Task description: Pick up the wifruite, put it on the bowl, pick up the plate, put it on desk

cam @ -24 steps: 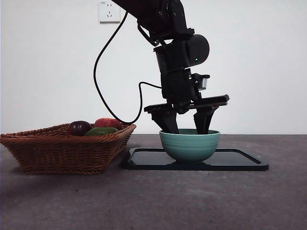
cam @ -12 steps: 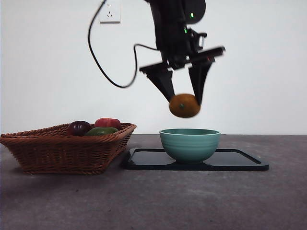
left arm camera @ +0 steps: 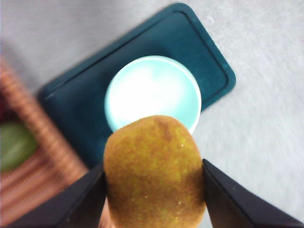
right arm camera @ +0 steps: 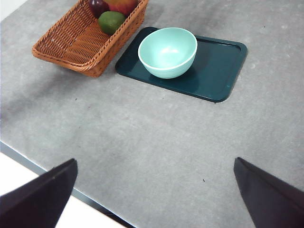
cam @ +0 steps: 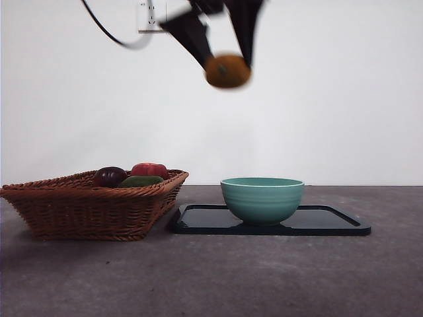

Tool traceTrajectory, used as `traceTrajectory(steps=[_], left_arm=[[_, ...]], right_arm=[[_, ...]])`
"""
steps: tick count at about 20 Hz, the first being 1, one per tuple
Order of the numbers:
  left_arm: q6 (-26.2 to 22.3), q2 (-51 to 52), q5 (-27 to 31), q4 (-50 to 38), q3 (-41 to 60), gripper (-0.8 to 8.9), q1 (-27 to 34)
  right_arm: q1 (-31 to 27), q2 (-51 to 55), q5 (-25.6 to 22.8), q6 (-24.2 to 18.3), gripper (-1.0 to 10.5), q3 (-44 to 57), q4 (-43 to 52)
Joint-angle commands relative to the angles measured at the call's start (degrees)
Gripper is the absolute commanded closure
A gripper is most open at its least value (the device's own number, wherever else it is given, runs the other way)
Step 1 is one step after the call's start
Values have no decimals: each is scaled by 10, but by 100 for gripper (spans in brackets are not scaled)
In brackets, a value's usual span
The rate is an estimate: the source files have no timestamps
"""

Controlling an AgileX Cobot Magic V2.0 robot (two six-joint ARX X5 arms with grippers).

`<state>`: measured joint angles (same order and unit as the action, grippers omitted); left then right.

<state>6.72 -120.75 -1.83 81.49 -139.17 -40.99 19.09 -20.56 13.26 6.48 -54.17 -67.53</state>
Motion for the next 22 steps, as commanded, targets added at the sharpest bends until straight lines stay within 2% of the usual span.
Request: traceTrajectory(steps=[1, 8, 13, 17, 22], left_arm=[[-14, 61, 8, 33, 69, 570, 9], [-21, 252, 8, 32, 290, 569, 92], [-52, 263, 8, 26, 353, 569, 167], [-26, 260, 7, -81, 415, 570, 205], [4, 259, 7, -192, 513, 570, 211]], right_arm=[[3, -2, -2, 8, 420, -4, 4], [3, -2, -1, 11, 420, -4, 4], [3, -2, 1, 20, 420, -4, 4], [3, -2, 2, 20, 420, -4, 8], [3, -2, 2, 21, 420, -4, 11]])
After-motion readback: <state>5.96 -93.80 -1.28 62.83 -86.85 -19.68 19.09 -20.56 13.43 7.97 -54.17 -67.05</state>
